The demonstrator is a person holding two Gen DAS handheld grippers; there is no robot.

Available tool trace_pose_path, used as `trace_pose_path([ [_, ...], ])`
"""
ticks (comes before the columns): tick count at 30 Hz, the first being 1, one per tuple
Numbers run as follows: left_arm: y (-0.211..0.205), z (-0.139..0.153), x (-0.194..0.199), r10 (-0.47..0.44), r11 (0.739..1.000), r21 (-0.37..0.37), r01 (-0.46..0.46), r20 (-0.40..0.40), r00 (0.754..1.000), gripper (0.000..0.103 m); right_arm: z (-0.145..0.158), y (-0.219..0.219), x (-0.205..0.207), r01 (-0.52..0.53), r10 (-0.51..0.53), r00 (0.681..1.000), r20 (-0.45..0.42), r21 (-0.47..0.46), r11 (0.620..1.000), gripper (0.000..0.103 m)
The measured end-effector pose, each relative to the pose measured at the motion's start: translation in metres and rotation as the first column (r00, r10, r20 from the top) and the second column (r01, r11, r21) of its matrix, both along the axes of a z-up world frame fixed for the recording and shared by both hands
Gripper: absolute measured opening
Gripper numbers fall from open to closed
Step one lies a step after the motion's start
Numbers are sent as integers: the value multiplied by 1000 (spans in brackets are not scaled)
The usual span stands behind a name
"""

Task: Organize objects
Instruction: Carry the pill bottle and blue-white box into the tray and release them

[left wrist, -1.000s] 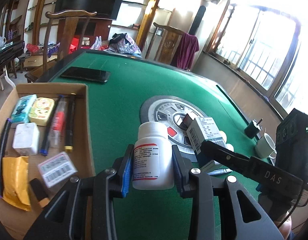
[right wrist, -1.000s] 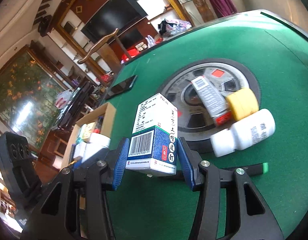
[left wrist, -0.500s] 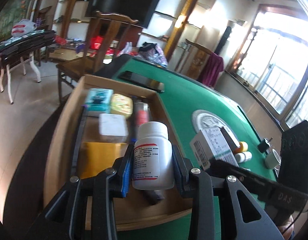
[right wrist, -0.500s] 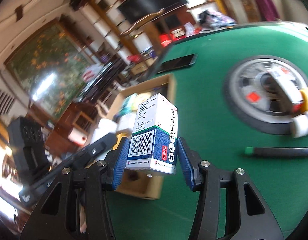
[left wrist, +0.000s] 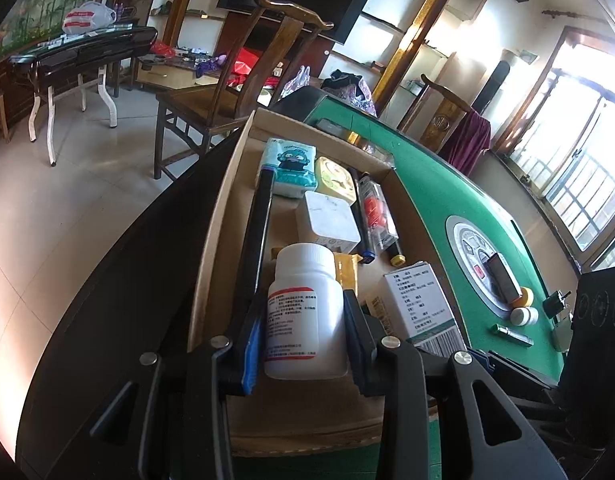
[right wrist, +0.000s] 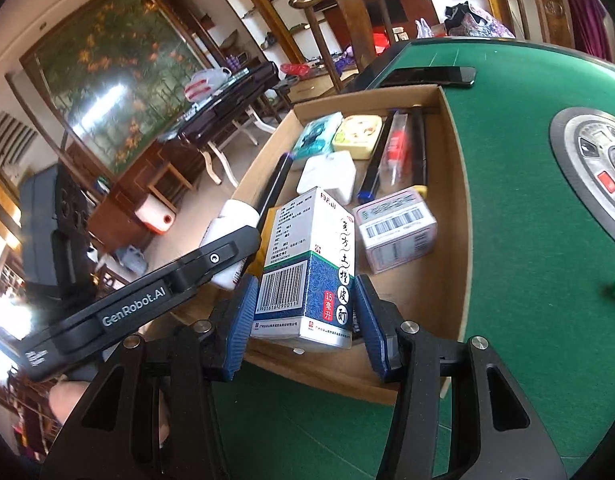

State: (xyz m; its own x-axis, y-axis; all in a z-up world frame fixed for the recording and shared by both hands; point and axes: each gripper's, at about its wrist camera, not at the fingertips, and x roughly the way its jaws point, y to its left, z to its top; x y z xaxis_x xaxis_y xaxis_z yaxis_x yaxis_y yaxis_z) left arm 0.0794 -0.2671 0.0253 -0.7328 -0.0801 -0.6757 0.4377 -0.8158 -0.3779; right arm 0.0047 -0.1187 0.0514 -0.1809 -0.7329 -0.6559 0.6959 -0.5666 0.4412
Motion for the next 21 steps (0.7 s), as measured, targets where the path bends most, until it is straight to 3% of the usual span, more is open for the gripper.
trace_pose_path([
  [13,-4,-2,3,17,1000,-11,-16,21,1000,36,-10,-15,6,-28,29,998,-51,37,999,50],
  [21,-8,3,10,34,999,-5,-34,14,999,36,-9,-13,7,-41,42,999,-25,39,998,50],
])
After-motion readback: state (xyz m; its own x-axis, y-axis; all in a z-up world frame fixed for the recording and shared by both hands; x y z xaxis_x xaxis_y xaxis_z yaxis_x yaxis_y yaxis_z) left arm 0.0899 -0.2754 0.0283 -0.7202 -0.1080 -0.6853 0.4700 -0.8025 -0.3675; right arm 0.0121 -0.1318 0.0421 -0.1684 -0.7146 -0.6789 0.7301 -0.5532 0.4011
